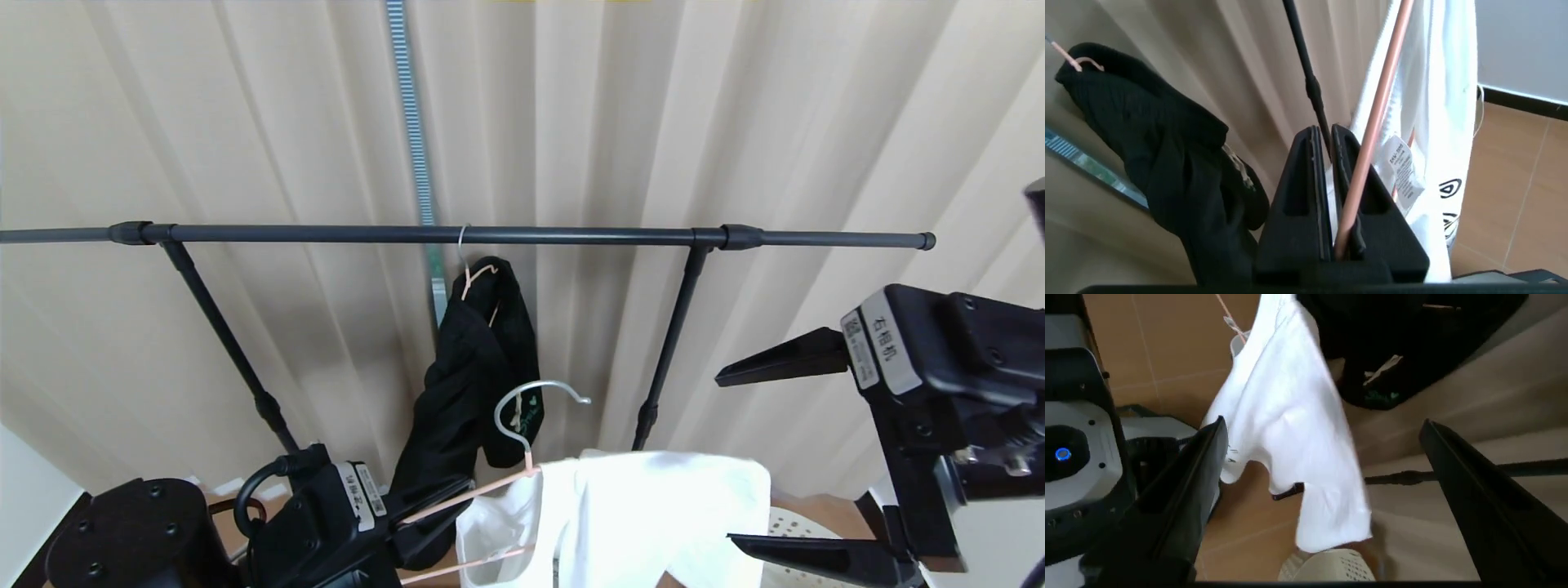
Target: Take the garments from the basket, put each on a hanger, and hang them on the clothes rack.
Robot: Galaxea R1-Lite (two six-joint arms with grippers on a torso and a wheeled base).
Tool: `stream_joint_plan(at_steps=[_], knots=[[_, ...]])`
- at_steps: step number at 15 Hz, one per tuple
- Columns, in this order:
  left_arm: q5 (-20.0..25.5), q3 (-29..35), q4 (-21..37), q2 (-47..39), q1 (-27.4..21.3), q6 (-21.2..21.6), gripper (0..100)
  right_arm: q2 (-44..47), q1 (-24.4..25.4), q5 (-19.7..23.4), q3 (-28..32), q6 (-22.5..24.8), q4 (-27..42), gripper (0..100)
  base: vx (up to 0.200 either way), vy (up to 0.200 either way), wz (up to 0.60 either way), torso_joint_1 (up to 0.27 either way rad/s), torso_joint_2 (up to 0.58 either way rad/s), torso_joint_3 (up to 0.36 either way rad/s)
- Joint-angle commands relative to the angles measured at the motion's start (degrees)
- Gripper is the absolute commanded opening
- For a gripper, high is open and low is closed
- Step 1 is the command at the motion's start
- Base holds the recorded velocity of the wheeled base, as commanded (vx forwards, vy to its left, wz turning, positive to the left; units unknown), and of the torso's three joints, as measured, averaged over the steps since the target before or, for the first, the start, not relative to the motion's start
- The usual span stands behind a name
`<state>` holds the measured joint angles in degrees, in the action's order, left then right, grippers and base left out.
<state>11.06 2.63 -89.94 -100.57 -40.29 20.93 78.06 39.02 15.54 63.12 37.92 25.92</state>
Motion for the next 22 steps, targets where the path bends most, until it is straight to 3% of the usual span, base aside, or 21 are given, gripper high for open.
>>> stream_joint_plan(at_steps=[1, 4, 7, 10, 22], knots=[[0.37, -0.52, -0.06, 0.03, -0.05, -0.01, 0, 8.16, -3.6, 4.58, 5.52, 5.32, 4.05, 100, 0.0, 0.0, 0.0, 0.0, 0.0, 0.0], [0.63, -0.79, -0.06, 0.03, -0.05, -0.01, 0, 15.9, -3.25, 10.3, 9.12, 6.11, 8.01, 100, 0.0, 0.0, 0.0, 0.0, 0.0, 0.0], [0.63, -0.79, -0.06, 0.11, -0.23, -0.01, 0, 18.97, -1.67, 11.0, 9.56, 6.2, 7.74, 100, 0.0, 0.0, 0.0, 0.0, 0.0, 0.0], [0.63, -0.79, -0.06, 0.2, -0.23, -0.1, 0, 21.44, -1.67, 14.52, 9.12, 6.28, 5.72, 100, 0.0, 0.0, 0.0, 0.0, 0.0, 0.0], [0.63, -1.23, -0.06, 0.46, -0.84, -0.1, 0, 23.81, -2.02, 15.57, 9.3, 6.02, 3.61, 100, 0.0, 0.0, 0.0, 0.0, 0.0, 0.0]])
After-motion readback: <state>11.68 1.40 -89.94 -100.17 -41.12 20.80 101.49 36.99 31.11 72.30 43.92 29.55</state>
